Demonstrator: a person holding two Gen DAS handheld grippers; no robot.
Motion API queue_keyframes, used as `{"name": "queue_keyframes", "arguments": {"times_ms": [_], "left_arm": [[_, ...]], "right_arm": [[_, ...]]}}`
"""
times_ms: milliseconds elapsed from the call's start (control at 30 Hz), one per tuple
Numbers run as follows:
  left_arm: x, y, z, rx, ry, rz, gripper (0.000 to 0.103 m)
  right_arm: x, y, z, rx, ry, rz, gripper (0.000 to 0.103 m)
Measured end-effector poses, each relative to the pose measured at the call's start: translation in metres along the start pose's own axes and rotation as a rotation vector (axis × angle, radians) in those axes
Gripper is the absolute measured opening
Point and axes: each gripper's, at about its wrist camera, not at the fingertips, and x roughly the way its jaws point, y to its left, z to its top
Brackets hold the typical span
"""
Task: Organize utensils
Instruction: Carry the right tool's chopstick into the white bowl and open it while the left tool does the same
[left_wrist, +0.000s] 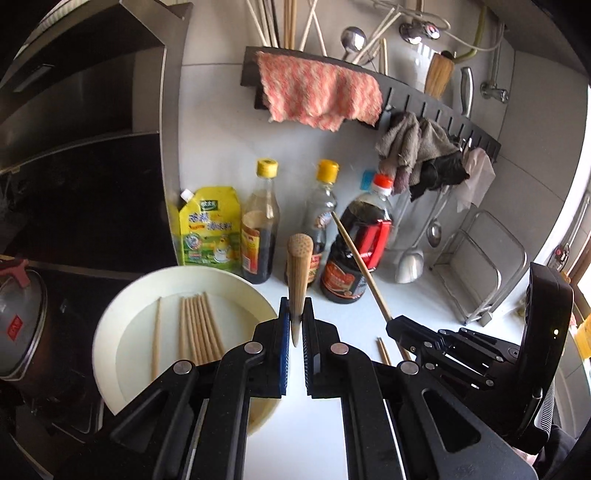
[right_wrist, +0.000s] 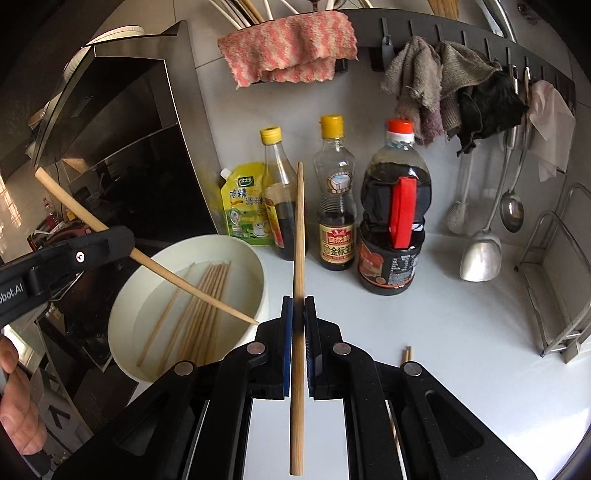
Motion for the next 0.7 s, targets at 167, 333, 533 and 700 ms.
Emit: {"name": "queue_keyframes", "arguments": {"times_ms": [167,333,533,700], "left_arm": [[0.003,0.046,0.014,-0.015,-0.023,0.074,0.007],[0.026,0.089,0.02,-0.02,-0.014,0.115,0.007],[0.057,0.127,0.005,-0.028,0.035,0.13,0.007],[0.07,0.138,-0.024,-0.031,0.115,0.156,0.007]], "right_arm": [[0.032,0.033,0.012,-0.02,0.025,0.045,0.006],[0.077,0.064,0.019,-0.033,0.08,0.08,0.006],[0.119,0.087,0.01,-0.039,0.171,0.081,0.006],[0.14,0.098,-0.004,-0.036,0.254,0.076,0.006]]}}
